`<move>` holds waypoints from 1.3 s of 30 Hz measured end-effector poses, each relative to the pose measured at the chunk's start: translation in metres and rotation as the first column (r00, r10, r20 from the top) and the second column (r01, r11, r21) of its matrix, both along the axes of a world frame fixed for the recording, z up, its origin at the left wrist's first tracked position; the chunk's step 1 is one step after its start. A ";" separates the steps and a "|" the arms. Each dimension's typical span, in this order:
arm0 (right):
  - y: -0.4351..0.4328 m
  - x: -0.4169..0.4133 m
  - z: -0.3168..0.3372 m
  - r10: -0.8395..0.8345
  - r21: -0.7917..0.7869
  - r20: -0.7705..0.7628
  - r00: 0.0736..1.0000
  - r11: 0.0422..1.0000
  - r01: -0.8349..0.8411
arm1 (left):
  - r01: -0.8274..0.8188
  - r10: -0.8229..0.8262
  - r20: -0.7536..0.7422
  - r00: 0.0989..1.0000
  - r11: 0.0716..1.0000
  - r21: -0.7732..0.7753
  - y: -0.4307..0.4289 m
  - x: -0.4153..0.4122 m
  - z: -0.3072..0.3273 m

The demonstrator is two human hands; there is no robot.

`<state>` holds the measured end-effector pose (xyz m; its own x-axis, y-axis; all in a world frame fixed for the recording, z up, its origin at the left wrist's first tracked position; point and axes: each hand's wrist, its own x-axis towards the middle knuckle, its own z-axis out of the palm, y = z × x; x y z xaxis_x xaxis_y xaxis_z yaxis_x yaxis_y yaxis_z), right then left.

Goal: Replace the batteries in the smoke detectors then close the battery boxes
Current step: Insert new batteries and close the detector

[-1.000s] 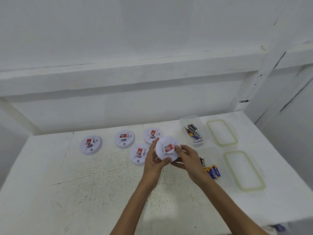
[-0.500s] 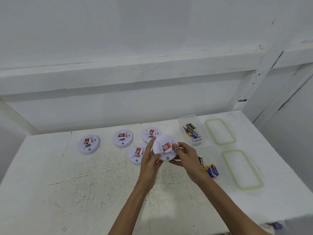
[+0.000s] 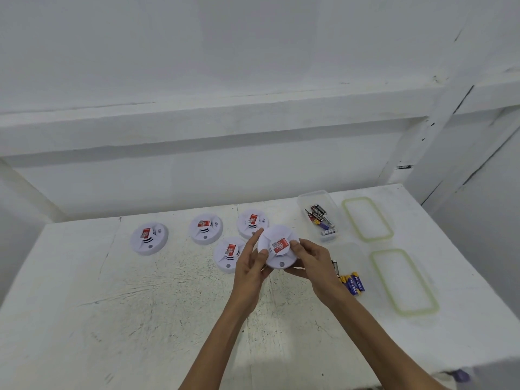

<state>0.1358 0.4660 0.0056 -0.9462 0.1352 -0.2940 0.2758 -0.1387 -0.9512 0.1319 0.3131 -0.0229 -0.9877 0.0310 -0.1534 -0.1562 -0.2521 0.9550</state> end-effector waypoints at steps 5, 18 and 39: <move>0.000 0.000 0.001 -0.009 0.001 -0.006 1.000 1.000 0.009 | 0.005 -0.005 0.005 1.000 1.000 0.017 0.001 0.000 0.005; -0.001 0.002 0.004 -0.011 -0.009 -0.021 1.000 1.000 0.011 | 0.013 -0.013 -0.004 1.000 1.000 0.026 0.000 0.001 0.006; 0.000 0.002 0.003 -0.015 -0.012 -0.022 1.000 1.000 0.015 | 0.002 -0.002 0.009 1.000 0.999 0.042 0.000 0.000 0.000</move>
